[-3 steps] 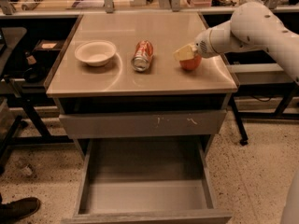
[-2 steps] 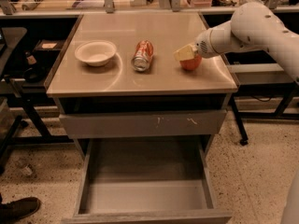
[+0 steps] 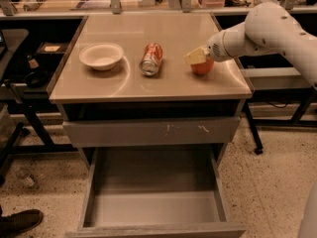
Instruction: Pick apple from middle drawer and place on counter
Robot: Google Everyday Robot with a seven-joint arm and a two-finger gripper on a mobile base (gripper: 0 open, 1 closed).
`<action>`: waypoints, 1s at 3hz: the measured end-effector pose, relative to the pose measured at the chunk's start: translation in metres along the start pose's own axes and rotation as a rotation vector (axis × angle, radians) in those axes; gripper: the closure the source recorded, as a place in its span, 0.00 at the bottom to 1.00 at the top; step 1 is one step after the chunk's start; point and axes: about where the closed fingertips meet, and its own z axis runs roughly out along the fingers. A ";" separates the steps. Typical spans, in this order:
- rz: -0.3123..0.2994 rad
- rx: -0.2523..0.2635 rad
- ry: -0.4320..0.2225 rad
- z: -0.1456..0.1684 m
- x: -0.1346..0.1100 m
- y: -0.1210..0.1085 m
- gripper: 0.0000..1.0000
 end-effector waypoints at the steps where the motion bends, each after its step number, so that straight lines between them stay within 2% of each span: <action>1: 0.000 0.000 0.000 0.000 0.000 0.000 0.13; 2: 0.000 0.000 0.000 0.000 0.000 0.000 0.00; 3: 0.000 0.000 0.000 0.000 0.000 0.000 0.00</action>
Offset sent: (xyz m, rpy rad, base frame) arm 0.0000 0.0000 0.0000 0.0000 0.0000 0.0000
